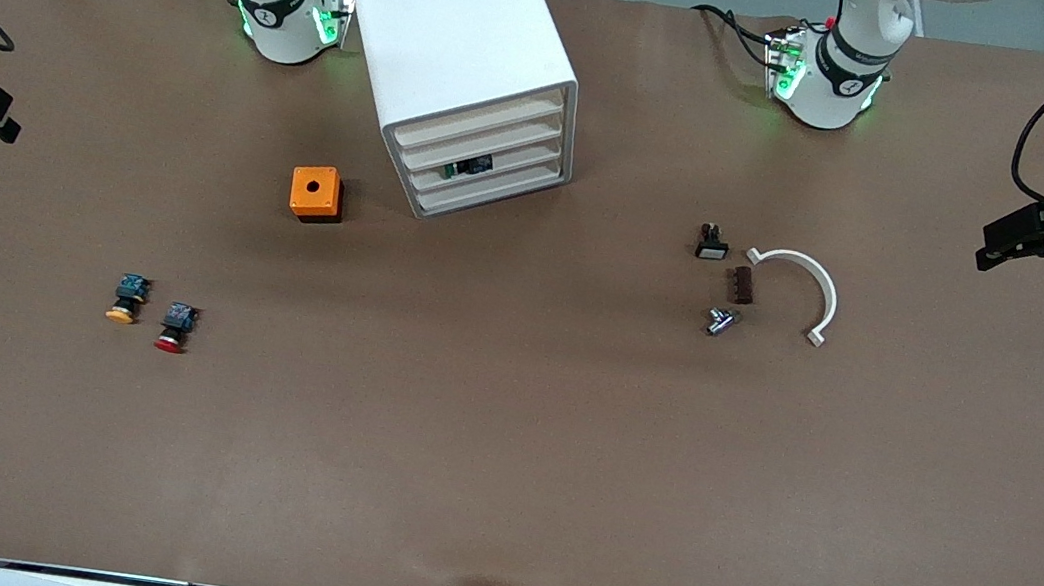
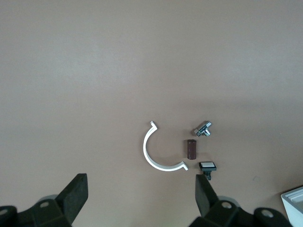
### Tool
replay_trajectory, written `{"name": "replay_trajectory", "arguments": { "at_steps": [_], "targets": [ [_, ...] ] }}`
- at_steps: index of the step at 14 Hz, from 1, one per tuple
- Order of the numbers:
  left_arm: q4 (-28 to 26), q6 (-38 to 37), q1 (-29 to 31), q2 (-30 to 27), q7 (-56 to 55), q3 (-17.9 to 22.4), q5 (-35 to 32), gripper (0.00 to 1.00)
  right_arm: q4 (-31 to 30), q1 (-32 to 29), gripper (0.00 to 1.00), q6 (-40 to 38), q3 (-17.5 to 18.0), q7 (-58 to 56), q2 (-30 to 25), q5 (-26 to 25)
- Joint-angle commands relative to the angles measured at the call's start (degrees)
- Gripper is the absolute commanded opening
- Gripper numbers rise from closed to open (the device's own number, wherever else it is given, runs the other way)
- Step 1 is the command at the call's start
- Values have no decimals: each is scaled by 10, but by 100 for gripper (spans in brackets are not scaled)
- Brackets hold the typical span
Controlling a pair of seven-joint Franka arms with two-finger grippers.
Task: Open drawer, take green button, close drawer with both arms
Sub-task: 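Move the left gripper from rest toward the white drawer cabinet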
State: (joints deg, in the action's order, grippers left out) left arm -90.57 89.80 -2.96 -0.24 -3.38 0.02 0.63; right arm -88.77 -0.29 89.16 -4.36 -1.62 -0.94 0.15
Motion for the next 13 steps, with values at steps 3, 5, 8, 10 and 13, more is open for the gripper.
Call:
{"name": "replay_trajectory", "arguments": {
  "at_steps": [3,5,8,10,13],
  "targets": [
    [15,-13,3,5,19,-5,-7,100,2,-2,100,-5,3,-1,0,-5],
    [14,-13,3,6,18,-4,-6,100,2,-2,100,-5,3,-1,0,-5],
    [13,-13,4,10,11,-4,-6,100,2,-2,100,-5,2,-1,0,-5],
    [11,-13,4,28,10,-4,-6,100,2,-2,100,-5,3,-1,0,-5],
    [11,-13,0,77,7,-5,-6,100,2,-2,100,-5,3,-1,0,-5]
  ]
}}
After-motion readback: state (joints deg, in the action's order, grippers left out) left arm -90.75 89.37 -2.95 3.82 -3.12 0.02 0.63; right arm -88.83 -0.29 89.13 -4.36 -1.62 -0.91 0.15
